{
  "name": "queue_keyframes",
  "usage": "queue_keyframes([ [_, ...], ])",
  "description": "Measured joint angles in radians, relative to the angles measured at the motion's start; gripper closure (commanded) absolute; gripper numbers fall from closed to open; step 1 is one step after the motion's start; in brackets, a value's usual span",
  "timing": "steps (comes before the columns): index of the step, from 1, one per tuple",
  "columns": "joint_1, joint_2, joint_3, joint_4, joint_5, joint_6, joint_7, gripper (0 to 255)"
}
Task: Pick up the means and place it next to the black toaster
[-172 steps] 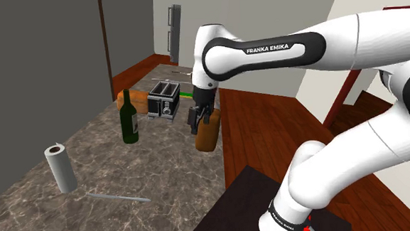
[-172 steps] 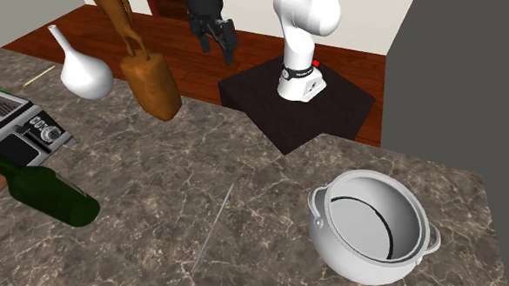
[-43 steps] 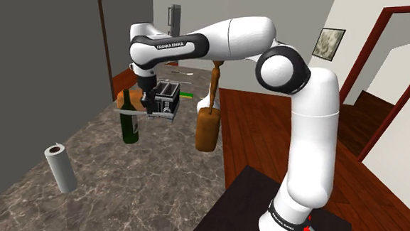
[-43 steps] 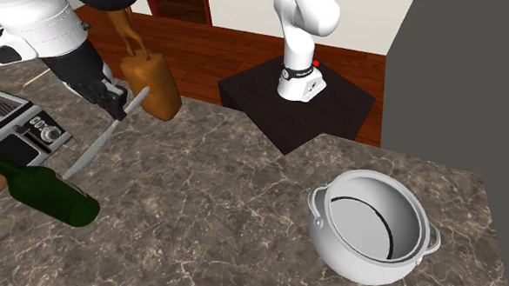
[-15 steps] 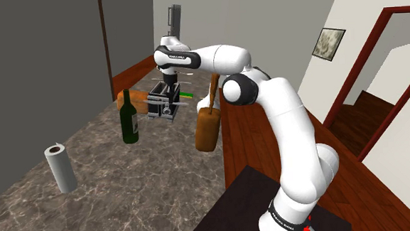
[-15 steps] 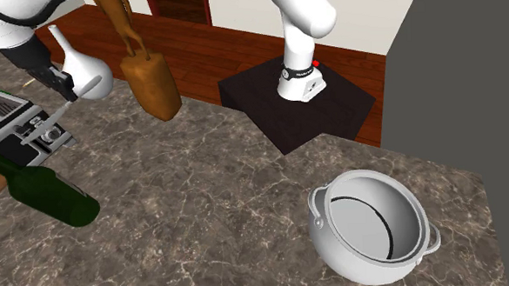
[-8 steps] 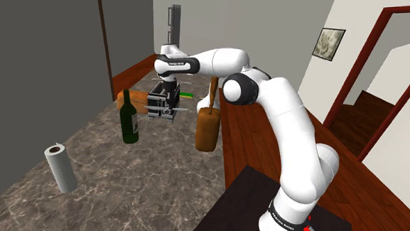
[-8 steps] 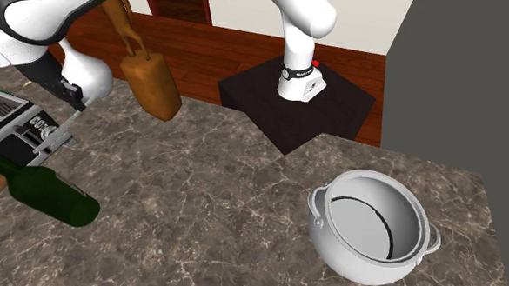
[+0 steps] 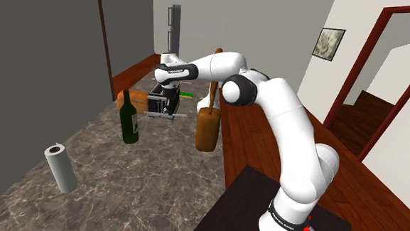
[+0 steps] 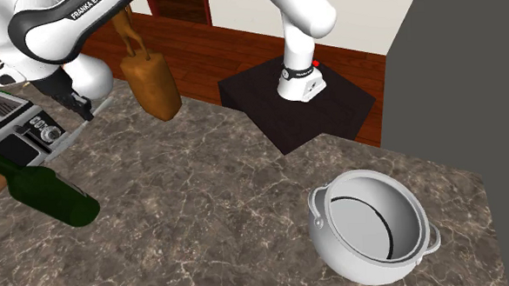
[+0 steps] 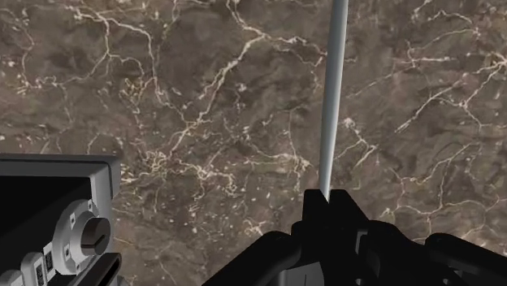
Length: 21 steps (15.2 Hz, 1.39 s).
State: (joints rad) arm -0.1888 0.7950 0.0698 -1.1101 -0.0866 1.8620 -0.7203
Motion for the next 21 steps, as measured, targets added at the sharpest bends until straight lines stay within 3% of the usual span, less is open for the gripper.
queue_keyframes([
  [21,-0.001,0.123,-0.006,-0.080,-0.009,0.202,0.009,255],
])
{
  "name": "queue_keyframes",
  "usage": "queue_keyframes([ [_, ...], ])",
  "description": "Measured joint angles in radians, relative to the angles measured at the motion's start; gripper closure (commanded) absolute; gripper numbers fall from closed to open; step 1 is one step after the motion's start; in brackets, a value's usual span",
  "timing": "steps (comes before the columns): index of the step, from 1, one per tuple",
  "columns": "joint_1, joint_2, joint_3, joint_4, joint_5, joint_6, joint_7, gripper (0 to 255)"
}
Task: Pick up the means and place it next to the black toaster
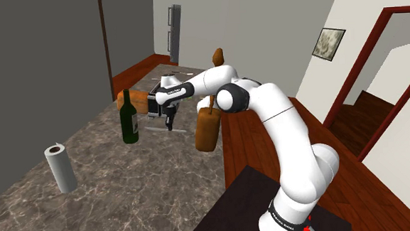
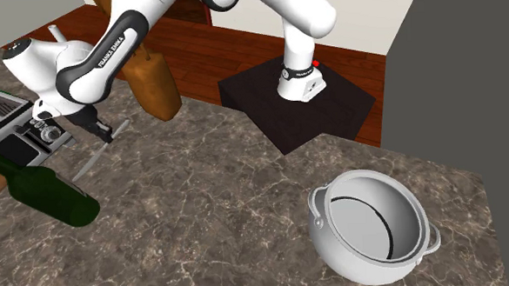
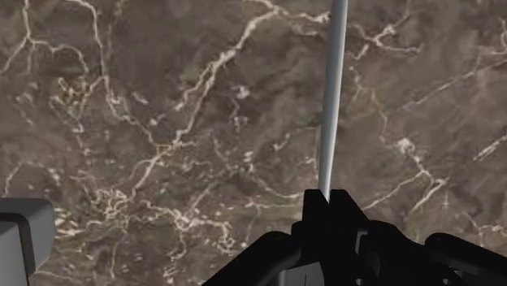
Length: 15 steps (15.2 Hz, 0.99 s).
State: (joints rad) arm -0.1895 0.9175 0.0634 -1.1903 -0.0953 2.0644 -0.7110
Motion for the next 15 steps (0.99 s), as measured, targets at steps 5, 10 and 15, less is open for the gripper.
queue_keyframes([
  [5,0.002,0.035,-0.001,0.002,-0.002,0.033,0.003,255],
  [10,0.002,0.039,-0.002,0.000,-0.002,0.039,0.003,255],
  [15,0.002,0.039,-0.002,0.000,-0.002,0.039,0.003,0],
])
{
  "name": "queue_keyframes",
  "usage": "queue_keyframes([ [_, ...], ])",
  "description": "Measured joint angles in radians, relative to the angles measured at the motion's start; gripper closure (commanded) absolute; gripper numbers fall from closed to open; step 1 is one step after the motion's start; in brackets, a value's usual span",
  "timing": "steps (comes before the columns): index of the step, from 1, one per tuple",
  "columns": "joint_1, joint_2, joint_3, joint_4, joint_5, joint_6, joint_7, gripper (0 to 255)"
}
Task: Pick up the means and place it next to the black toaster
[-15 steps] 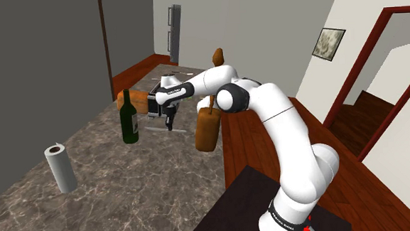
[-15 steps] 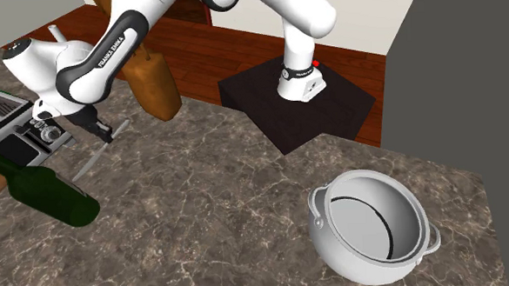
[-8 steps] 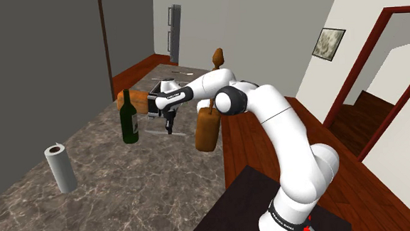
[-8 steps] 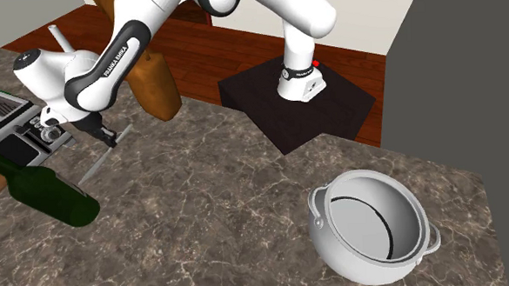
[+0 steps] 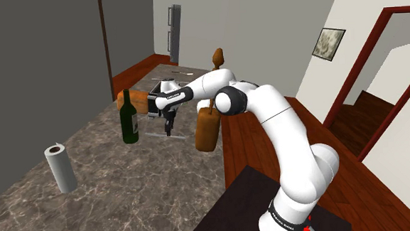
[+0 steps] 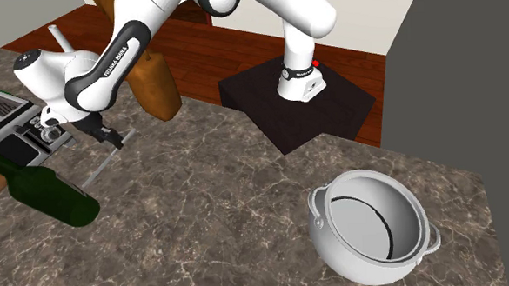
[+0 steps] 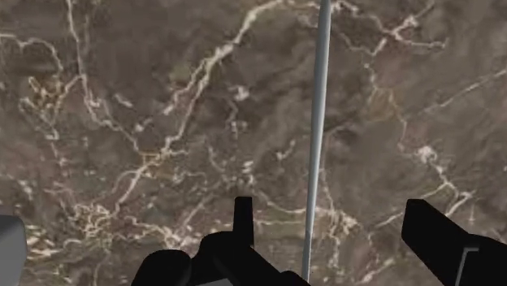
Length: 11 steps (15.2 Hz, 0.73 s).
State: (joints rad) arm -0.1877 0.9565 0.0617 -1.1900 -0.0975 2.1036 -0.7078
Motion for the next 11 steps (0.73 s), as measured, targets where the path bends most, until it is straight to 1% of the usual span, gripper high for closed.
queue_keyframes([
  [4,0.000,-0.011,0.000,-0.005,0.000,-0.007,0.000,0],
  [5,0.000,-0.030,0.001,-0.014,0.001,-0.016,0.000,0],
  [8,0.002,-0.063,0.004,0.009,0.004,-0.071,0.000,0],
  [11,0.001,-0.065,0.004,0.015,0.004,-0.079,-0.002,0],
])
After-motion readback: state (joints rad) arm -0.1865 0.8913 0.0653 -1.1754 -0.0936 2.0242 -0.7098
